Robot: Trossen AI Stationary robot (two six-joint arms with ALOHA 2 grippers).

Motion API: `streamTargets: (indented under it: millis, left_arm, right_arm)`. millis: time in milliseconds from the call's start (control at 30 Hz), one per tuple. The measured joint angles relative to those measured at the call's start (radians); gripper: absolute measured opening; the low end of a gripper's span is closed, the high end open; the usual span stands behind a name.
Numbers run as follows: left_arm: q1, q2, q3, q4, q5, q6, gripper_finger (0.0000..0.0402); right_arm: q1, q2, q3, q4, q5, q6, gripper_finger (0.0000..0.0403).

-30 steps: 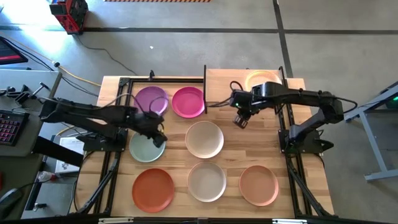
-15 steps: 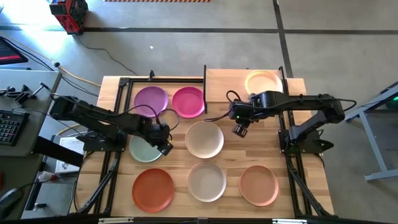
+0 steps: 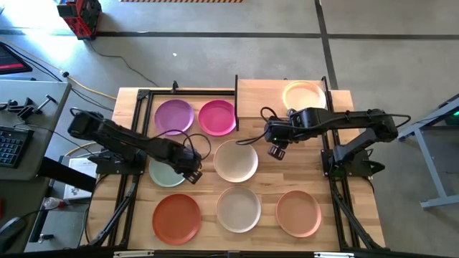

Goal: Place and stack plates onto a shelf
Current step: Stack the blue plate on top of the white plate

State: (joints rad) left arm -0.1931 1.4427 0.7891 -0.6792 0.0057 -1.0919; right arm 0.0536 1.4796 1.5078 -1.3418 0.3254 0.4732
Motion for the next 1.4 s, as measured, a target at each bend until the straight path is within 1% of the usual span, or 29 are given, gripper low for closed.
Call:
streamTargets:
  millis: [233,600,833,967,1267,1333,1400]
  left_arm:
    - [-0.013,0.051,0.000,-0.005,-0.036,-0.027,0.0117]
    - [-0.014,0.116,0.000,-0.003,-0.037,-0.032,0.0117]
    - [-0.014,0.117,0.000,-0.003,-0.038,-0.018,0.0114]
    - [-0.014,0.116,0.000,-0.002,-0.035,0.018,0.0092]
    - [-0.014,0.116,0.000,-0.002,0.002,0.105,0.0016]
    - [-0.014,0.115,0.001,-0.003,0.006,0.116,0.0007]
    - [-0.018,0.115,0.001,-0.003,0.007,0.118,0.0006]
  right_arm:
    - [0.000,0.000,0.000,0.000,0.001,-0.001,0.0105]
    - [0.000,0.000,0.000,0.000,0.003,-0.001,0.0105]
    - [0.000,0.000,0.000,0.000,0.003,-0.002,0.0105]
    - [0.000,0.000,0.000,0.000,0.003,-0.002,0.0105]
    - [0.000,0.000,0.000,0.000,-0.001,-0.001,0.0105]
    - [0.000,0.000,0.000,0.000,-0.001,-0.001,0.0105]
    - [0.000,0.000,0.000,0.000,-0.001,-0.001,0.0105]
